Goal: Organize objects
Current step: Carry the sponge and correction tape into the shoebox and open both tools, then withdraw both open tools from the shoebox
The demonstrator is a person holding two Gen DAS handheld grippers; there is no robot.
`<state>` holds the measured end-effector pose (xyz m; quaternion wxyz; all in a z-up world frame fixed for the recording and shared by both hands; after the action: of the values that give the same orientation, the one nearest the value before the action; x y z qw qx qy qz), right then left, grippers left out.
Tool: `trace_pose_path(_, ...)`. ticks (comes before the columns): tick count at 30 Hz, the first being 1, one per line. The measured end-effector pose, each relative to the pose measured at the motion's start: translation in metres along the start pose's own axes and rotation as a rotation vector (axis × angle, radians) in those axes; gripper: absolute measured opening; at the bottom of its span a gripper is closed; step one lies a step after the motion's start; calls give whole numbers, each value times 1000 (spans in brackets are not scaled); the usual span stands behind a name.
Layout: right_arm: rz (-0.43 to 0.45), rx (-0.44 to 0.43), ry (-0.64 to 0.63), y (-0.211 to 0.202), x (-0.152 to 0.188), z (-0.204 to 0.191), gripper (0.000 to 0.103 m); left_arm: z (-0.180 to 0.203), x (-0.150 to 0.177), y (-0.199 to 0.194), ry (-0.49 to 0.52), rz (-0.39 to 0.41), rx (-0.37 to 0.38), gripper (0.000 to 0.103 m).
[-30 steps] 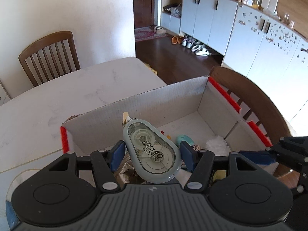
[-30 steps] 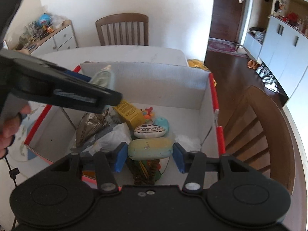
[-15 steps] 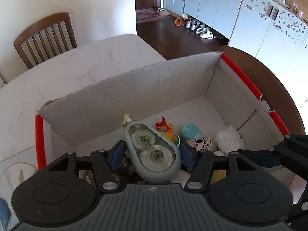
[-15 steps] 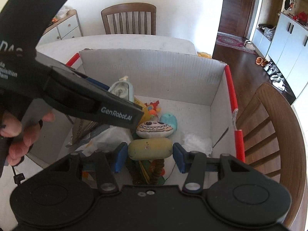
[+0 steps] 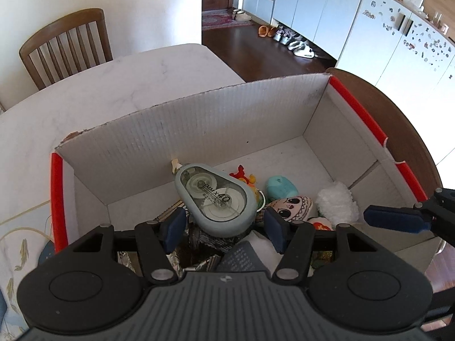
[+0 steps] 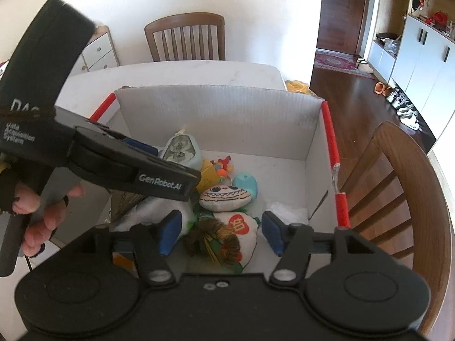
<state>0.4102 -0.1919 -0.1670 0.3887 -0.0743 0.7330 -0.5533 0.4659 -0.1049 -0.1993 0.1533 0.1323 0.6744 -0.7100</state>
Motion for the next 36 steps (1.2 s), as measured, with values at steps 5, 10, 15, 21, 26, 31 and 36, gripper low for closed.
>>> trace_pose_path(5, 9, -2, 12, -8, 0, -2, 62, -2, 4, -10, -11, 11, 14, 64)
trace_pose_path(10, 18, 1, 16, -17, 0, -6, 63, -4, 8, -26, -3, 46, 21, 67)
trace_pose_path(15, 43, 0, 10, -31, -1, -14, 66, -7, 14, -48, 6, 88, 34, 69)
trace_pose_path(21, 75, 6, 6, -51, -3, -26, 68, -12, 20, -78, 11, 141, 63, 70)
trace_pose_path(26, 96, 12, 15, -64, -3, -34, 71, -19, 27, -105, 29, 202, 69, 76)
trace_pose_path(31, 127, 7, 45, -77, -2, -41, 74, -31, 38, -126, 45, 251, 57, 79)
trace_pose_path(36, 163, 6, 87, -86, 0, -47, 77, -43, 52, -141, 64, 279, 57, 79)
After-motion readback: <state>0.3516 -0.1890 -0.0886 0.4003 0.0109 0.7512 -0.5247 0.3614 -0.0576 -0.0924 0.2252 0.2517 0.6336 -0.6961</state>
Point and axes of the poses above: each gripper's, at about its wrist camera, not at the fingertips, and y roughly the way its jaws point, z to its right, x to its underside, the point moved 9 cm from there along y, roughly the way its jaws point, and after that the axes turned 8 degrees about -z, right-handed, at the moved point
